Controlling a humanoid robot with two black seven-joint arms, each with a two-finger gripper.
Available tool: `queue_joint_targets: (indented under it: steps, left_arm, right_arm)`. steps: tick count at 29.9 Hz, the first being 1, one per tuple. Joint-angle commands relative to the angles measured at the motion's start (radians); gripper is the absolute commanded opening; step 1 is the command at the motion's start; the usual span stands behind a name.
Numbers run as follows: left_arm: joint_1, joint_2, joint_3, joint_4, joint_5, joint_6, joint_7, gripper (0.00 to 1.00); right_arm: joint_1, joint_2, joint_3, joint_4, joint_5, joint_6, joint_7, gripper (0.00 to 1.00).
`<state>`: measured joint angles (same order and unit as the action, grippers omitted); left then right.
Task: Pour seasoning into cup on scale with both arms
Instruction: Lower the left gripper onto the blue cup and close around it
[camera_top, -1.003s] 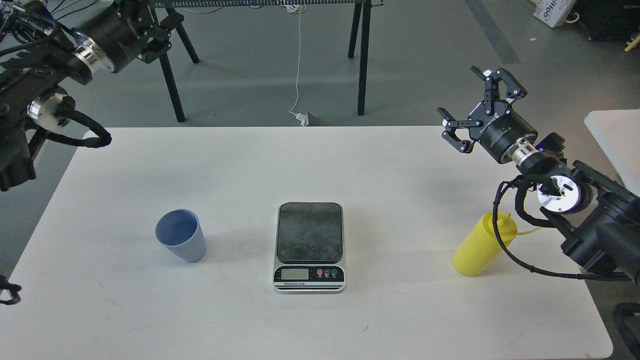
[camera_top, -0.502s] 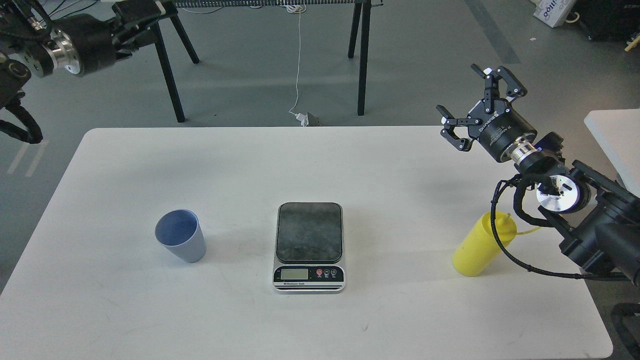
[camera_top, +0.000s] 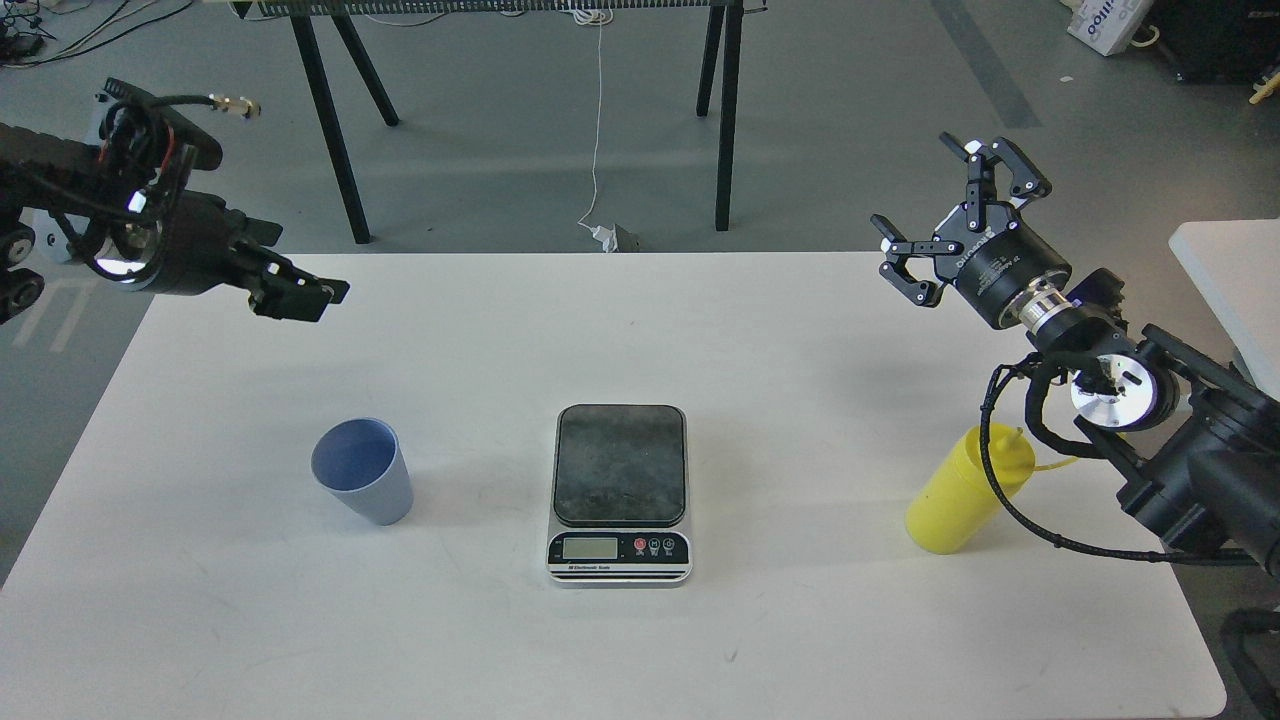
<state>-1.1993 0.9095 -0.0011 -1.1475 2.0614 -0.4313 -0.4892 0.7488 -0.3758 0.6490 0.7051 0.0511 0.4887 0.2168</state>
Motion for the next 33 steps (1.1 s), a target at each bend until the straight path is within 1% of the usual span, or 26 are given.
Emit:
queue_joint_targets:
  steps: [1, 13, 16, 19, 29, 33]
  left_arm:
    - [0.001, -0.001, 0.056, -0.035, 0.011, 0.009, 0.001, 1.0]
    - [0.066, -0.015, 0.059, -0.043, 0.0, 0.008, 0.001, 0.98]
    - [0.11, -0.056, 0.056, -0.031, -0.012, 0.011, 0.001, 0.98]
    - [0.141, -0.066, 0.053, -0.024, -0.015, 0.011, 0.001, 0.98]
    - [0.17, -0.118, 0.05, 0.035, -0.03, 0.017, 0.001, 0.97]
    - [0.175, -0.135, 0.053, 0.066, -0.03, 0.019, 0.001, 0.93]
  right_arm:
    - [-0.003, 0.0, 0.0, 0.001, 0.0, 0.0, -0.001, 0.99]
    - [-0.009, 0.0, 0.0, 0.001, 0.0, 0.0, 0.001, 0.99]
    - [-0.009, 0.0, -0.002, 0.001, 0.0, 0.0, -0.001, 0.99]
    - [-0.009, 0.0, -0.002, 0.001, 0.0, 0.0, -0.001, 0.99]
    - [-0.009, 0.0, 0.0, -0.001, 0.0, 0.0, 0.001, 0.99]
    - [-0.017, -0.005, 0.0, 0.001, 0.0, 0.0, -0.001, 0.99]
